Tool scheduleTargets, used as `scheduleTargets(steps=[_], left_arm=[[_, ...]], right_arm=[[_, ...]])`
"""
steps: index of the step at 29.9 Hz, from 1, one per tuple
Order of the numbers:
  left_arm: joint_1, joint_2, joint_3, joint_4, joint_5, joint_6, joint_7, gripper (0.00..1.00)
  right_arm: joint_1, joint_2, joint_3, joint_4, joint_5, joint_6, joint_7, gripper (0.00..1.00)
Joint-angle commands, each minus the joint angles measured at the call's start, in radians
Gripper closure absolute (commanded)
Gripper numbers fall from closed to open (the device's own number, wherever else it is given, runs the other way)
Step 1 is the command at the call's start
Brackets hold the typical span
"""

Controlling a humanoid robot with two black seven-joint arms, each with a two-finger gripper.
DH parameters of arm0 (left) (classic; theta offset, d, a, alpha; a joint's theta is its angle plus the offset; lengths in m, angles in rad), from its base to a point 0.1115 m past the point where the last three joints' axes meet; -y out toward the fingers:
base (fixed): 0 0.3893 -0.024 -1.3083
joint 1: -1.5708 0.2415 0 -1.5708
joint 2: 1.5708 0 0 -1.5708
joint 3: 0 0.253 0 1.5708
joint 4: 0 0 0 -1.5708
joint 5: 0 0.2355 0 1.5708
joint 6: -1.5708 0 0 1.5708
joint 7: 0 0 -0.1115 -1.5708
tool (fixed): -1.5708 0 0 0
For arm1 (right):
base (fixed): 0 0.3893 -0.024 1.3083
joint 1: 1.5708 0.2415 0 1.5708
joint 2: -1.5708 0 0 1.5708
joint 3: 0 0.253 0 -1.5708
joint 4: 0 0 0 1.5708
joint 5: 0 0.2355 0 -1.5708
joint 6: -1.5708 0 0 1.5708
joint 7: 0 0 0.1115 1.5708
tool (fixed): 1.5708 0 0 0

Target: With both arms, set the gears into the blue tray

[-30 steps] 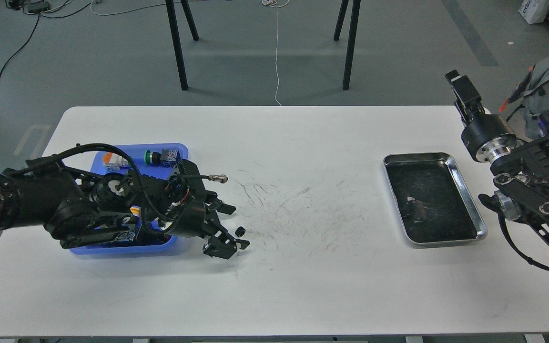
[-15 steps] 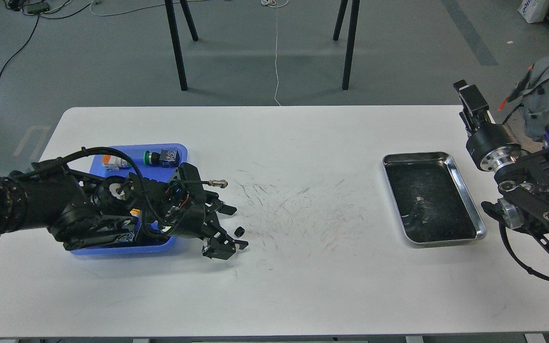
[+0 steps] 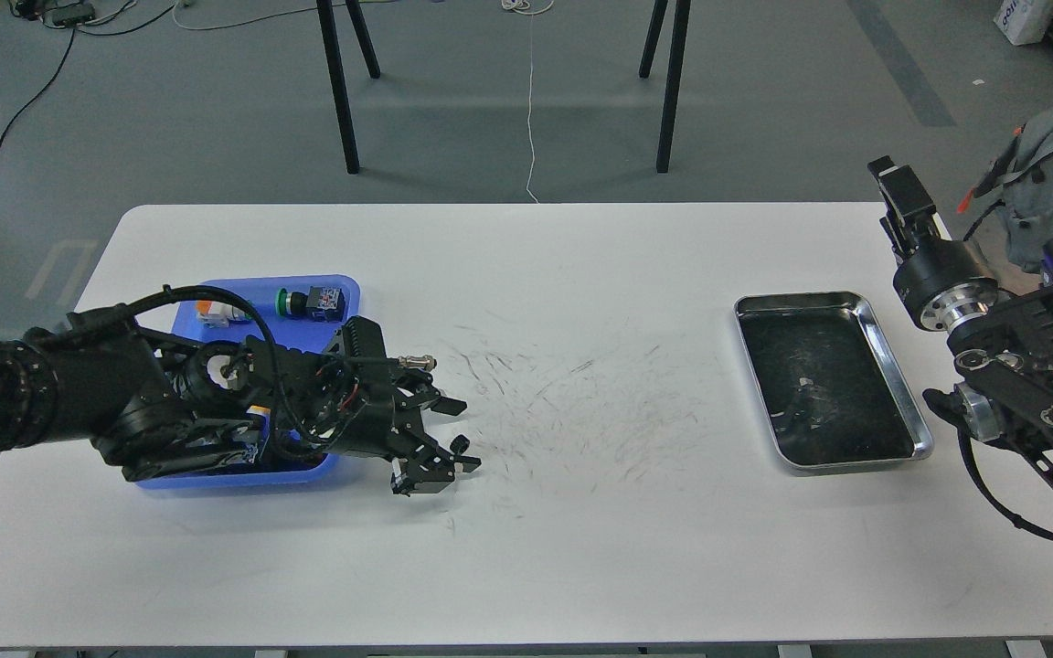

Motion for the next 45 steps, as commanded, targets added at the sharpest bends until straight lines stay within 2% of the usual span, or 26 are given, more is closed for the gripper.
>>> scheduleTargets(steps=[1,8,12,18,20,23,35,39,45], left_arm=[[0.000,-0.002,0.003,0.001,0.003,0.003,0.000,0.28],[0.009,-0.005,0.003,0.004,0.005,0.005,0.000,0.36],[0.009,-0.003,0.003,0.004,0.005,0.005,0.000,0.48],[0.014,-0.002,0.005,0.007,0.006,0.005,0.000,0.49],[0.014,0.000,0.005,0.006,0.008,0.005,0.000,0.52],[0.014,0.003,0.005,0.007,0.025,0.005,0.000,0.61],[0.016,0.006,0.005,0.007,0.028,0.006,0.000,0.75],[0.016,0.007,0.005,0.007,0.040,0.009,0.000,0.83],[0.019,0.003,0.000,0.014,0.046,0.025,0.000,0.88]], right_arm=[[0.000,0.000,0.000,0.000,0.000,0.001,0.000,0.06],[-0.001,0.002,-0.003,0.000,-0.001,0.001,0.000,0.06],[0.002,0.002,-0.031,0.000,-0.001,-0.003,0.000,0.06],[0.002,0.003,-0.032,0.000,0.000,-0.003,0.000,0.06],[0.002,0.003,-0.032,0.000,0.000,-0.003,0.000,0.06],[0.002,0.003,-0.032,0.000,0.000,-0.003,0.000,0.06],[0.002,0.006,-0.035,0.000,0.000,-0.003,0.000,0.06],[0.003,0.006,-0.035,0.000,0.000,-0.003,0.000,0.06],[0.003,0.005,-0.035,0.000,-0.001,-0.003,0.000,0.06]])
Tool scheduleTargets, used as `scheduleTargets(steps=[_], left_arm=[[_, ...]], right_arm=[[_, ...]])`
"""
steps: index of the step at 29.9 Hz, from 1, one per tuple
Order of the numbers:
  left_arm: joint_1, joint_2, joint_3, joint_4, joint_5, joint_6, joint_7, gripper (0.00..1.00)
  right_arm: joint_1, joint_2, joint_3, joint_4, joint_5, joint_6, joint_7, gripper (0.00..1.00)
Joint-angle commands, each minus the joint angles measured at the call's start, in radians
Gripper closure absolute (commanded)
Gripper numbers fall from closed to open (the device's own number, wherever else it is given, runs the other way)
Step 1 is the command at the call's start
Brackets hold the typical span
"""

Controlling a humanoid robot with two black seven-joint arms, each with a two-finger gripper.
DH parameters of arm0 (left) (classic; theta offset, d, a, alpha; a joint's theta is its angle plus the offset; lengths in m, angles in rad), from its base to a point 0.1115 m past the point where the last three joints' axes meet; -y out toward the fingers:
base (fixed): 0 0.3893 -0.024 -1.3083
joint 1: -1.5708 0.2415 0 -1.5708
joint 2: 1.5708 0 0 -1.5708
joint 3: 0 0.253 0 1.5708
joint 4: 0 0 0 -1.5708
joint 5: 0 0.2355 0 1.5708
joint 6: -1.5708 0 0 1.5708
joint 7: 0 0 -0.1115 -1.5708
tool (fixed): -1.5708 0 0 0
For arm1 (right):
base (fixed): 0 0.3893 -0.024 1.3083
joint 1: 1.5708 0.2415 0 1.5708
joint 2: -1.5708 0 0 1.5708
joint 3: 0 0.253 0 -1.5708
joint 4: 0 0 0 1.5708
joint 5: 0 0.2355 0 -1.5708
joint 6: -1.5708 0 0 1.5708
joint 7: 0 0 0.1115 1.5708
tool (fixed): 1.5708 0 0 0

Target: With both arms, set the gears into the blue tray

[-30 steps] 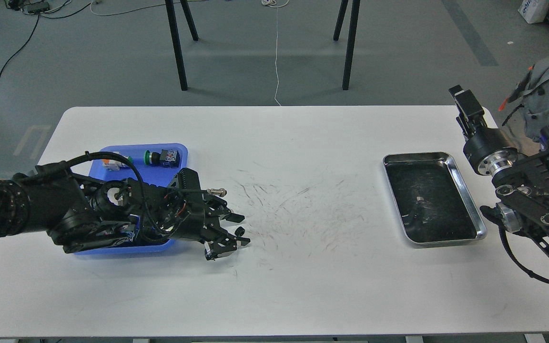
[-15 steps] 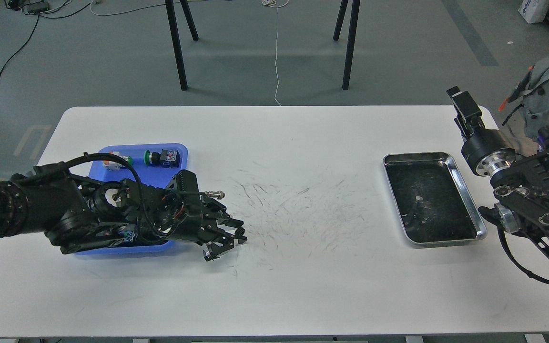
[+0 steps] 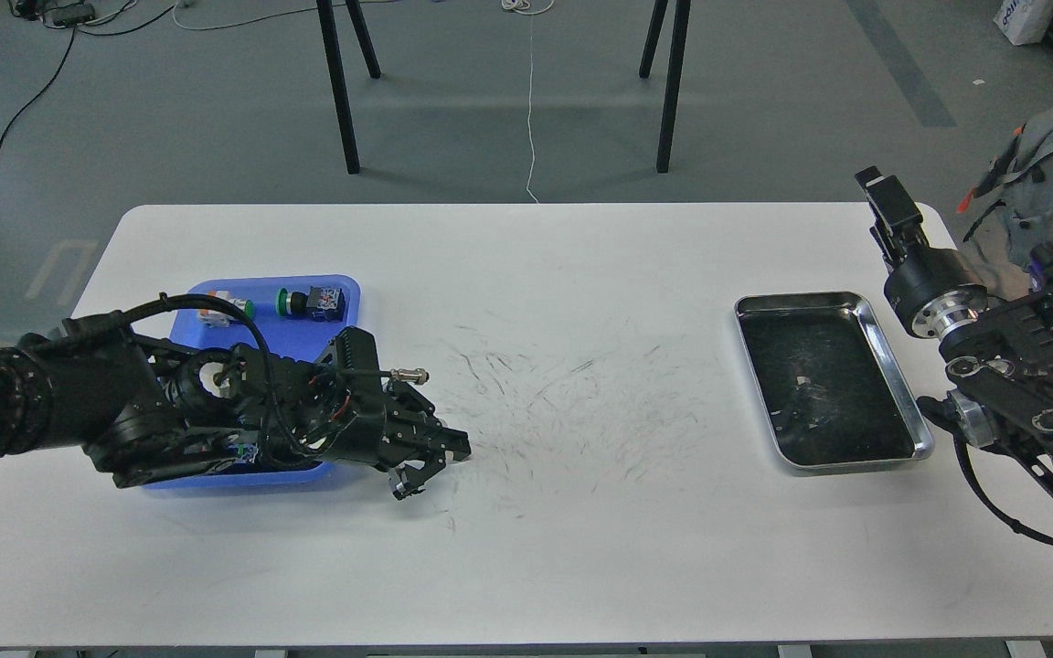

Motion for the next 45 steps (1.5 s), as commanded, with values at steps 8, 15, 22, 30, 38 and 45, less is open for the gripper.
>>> scheduleTargets(steps=[8,15,22,30,38,45], left_arm=[[-0.008,0.016,-0.036,-0.018,-0.018,0.006,0.000,0.90],[-0.016,0.108,-0.179,-0.031,-0.068,-0.089,0.000,0.90],[-0.021,0.201,-0.226,-0.032,-0.110,-0.179,0.000,0.89],[-0.019,0.321,-0.246,-0.025,-0.125,-0.202,0.000,0.88],[0.007,0.383,-0.300,-0.029,-0.378,-0.245,0.000,0.87],[0.082,0.387,-0.306,-0.032,-0.532,-0.236,0.000,0.86]], right_arm=[[-0.001,-0.003,0.000,0.000,-0.001,0.000,0.000,0.06],[0.000,-0.002,-0.001,0.001,-0.001,0.000,0.000,0.06],[0.003,0.000,-0.001,0.002,-0.001,0.000,0.000,0.06],[0.003,0.000,-0.001,0.002,-0.001,0.000,0.000,0.06],[0.000,0.008,-0.001,0.002,-0.001,-0.003,0.000,0.06],[-0.001,0.009,-0.001,0.000,-0.003,-0.003,0.000,0.06]])
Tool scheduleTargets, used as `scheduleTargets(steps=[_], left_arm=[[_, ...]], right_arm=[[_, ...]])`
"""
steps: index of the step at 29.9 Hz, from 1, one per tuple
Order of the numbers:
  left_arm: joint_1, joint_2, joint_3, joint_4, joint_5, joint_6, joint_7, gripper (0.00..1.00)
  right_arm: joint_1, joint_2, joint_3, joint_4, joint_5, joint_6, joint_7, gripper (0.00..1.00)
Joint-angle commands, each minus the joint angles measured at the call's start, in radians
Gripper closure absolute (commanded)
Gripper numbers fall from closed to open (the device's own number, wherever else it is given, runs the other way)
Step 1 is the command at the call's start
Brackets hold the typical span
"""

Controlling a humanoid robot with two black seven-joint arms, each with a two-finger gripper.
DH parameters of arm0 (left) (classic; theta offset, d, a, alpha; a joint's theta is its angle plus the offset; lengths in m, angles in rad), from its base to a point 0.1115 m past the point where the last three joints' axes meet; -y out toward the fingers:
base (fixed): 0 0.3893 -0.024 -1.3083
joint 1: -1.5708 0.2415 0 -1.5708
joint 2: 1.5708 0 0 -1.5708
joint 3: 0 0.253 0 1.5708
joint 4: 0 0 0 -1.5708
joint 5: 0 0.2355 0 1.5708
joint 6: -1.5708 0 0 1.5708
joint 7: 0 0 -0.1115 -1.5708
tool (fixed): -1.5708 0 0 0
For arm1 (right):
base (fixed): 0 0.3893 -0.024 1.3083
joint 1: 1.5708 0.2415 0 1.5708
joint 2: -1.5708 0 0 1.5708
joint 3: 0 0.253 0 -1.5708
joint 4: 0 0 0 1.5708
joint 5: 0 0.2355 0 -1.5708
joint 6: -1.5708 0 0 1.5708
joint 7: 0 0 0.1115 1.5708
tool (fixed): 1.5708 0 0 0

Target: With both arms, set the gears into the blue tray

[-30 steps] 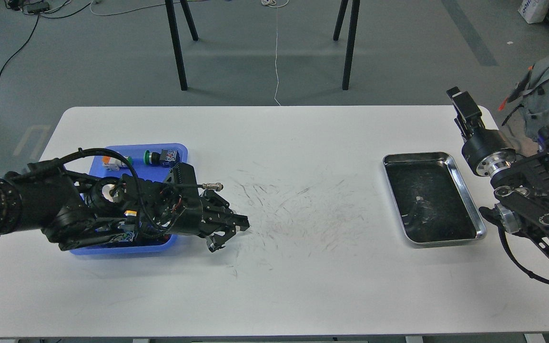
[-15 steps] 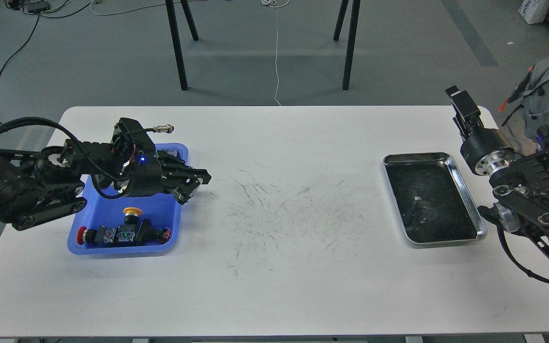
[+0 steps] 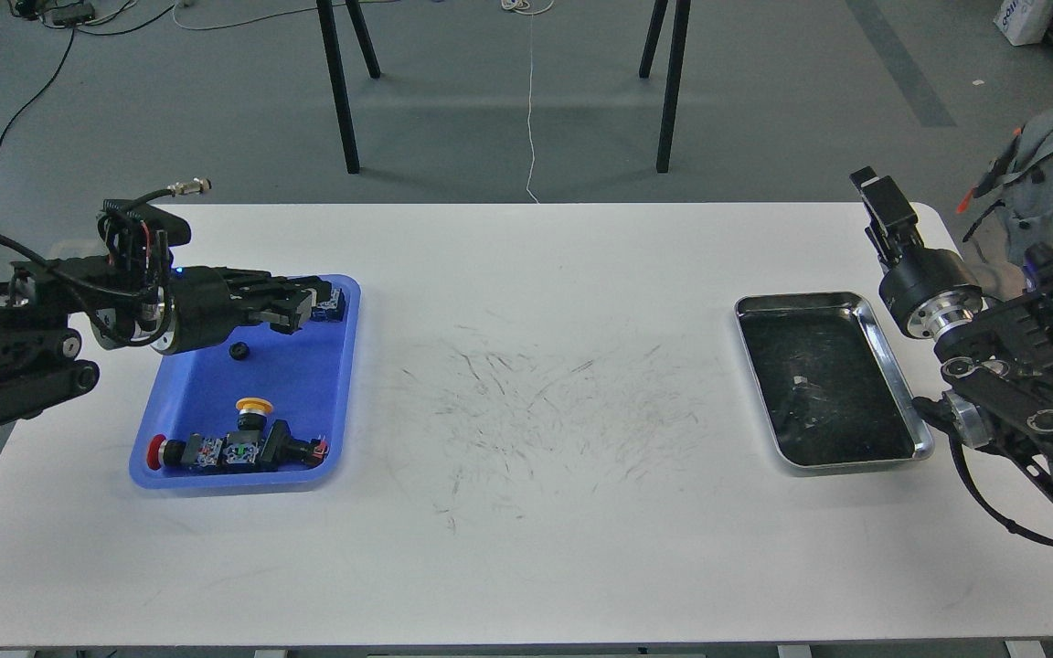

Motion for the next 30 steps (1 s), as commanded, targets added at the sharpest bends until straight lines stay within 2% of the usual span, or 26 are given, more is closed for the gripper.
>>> scheduleTargets(steps=[1,18,30], left_arm=[[0.052,0.001,-0.002,-0.001,-0.039,0.006,0.000,0.85],[0.144,-0.017,-0.002,0.088,-0.051,-0.005,0.000,0.84],[0.178,-0.019,-0.003,0.119,-0.070,0.003,0.000,0.82]], right_arm=[[0.000,0.002,0.000,-0.001,-0.001,0.000,0.000,0.06],[0.009,0.013,0.009,0.002,0.003,-0.003,-0.001,0.05],[0.007,0.039,0.139,0.019,0.014,0.003,0.002,0.05]])
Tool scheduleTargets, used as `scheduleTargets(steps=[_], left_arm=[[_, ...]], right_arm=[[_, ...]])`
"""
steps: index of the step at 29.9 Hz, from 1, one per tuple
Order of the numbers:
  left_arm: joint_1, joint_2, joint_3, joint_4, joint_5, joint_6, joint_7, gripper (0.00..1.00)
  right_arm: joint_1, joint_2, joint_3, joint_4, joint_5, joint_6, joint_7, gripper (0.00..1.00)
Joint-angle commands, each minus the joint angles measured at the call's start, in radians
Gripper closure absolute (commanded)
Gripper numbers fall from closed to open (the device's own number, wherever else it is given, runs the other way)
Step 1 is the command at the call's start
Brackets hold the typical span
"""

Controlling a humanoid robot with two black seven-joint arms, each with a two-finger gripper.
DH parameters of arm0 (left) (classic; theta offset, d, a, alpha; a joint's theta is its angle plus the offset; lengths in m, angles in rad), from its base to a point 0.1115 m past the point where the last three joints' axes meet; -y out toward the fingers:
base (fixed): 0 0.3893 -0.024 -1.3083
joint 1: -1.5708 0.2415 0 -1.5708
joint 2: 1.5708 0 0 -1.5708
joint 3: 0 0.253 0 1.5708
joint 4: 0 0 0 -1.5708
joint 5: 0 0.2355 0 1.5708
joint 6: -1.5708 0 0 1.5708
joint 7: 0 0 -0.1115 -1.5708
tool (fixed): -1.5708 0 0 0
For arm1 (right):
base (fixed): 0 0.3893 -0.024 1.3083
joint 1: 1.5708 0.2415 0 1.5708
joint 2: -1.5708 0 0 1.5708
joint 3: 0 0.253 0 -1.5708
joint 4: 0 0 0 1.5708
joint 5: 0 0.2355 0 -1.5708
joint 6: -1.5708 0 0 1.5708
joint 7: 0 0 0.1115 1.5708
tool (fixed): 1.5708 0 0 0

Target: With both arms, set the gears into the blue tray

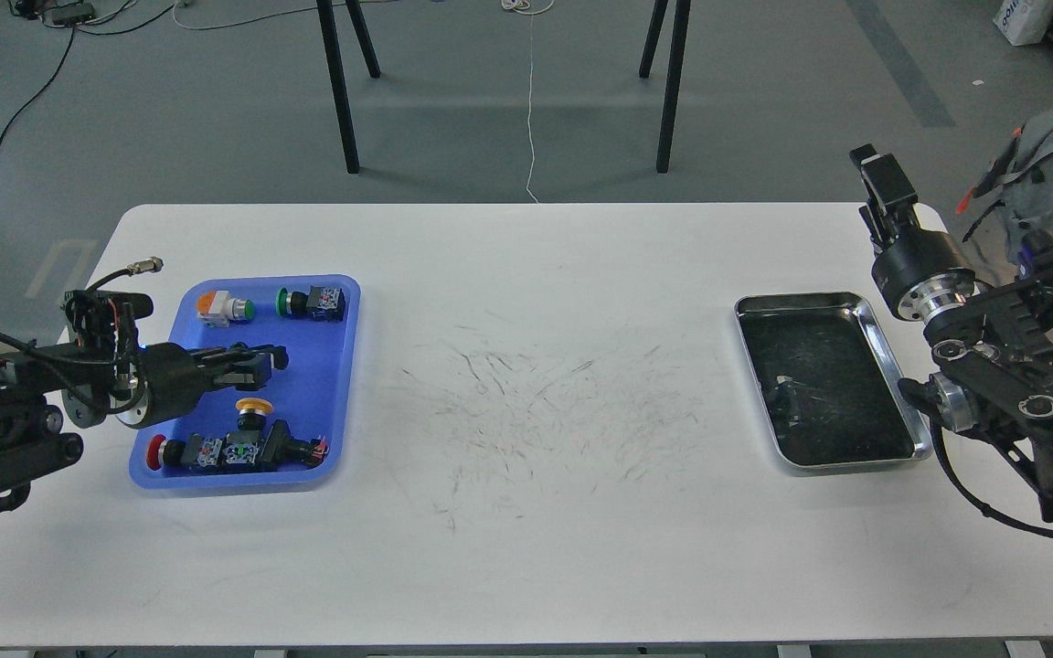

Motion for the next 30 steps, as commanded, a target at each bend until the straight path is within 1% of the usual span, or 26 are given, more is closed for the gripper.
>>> scheduleTargets(steps=[1,3,5,7,10,15,17,21,23,25,26,29,30], left_arm=[[0.002,-0.002,-0.001,0.001,0.000,0.002,0.000,0.82],[0.001,-0.008,-0.001,0.001,0.000,0.002,0.000,0.82],[0.002,-0.009,-0.001,0.001,0.000,0.002,0.000,0.81],[0.002,-0.009,-0.001,0.001,0.000,0.002,0.000,0.81],[-0.001,-0.009,-0.004,-0.001,-0.002,-0.001,0.000,0.80],[0.001,-0.009,-0.047,-0.001,-0.063,-0.006,0.000,0.57],[0.001,-0.005,-0.058,-0.002,-0.112,-0.006,0.000,0.51],[0.002,0.006,-0.100,-0.011,-0.328,-0.021,0.000,0.30],[0.008,0.009,-0.108,-0.010,-0.437,-0.047,0.000,0.26],[0.010,0.012,-0.116,-0.004,-0.530,-0.079,0.000,0.20],[0.009,0.014,-0.127,-0.005,-0.578,-0.092,0.000,0.19],[0.024,0.012,-0.162,-0.004,-0.713,-0.107,0.000,0.12],[0.033,0.009,-0.169,-0.004,-0.733,-0.105,0.000,0.11]], right_arm=[[-0.007,0.006,0.079,0.005,0.007,0.011,0.000,0.05],[-0.013,0.009,0.111,0.011,0.059,0.028,0.001,0.05],[-0.024,0.010,0.121,0.027,0.117,0.052,0.015,0.05],[-0.034,0.010,0.125,0.033,0.128,0.052,0.038,0.04],[-0.037,0.010,0.124,0.033,0.133,0.052,0.041,0.04],[-0.062,0.010,0.128,0.036,0.133,0.052,0.047,0.04],[-0.070,0.010,0.128,0.039,0.134,0.055,0.057,0.04],[-0.085,0.012,0.135,0.041,0.136,0.054,0.057,0.03],[-0.086,0.019,0.139,0.041,0.136,0.054,0.057,0.03],[-0.086,0.030,0.139,0.041,0.136,0.054,0.057,0.03],[-0.086,0.032,0.139,0.041,0.136,0.051,0.057,0.03],[-0.088,0.036,0.139,0.042,0.136,0.045,0.057,0.03],[-0.088,0.041,0.139,0.042,0.136,0.043,0.057,0.03]])
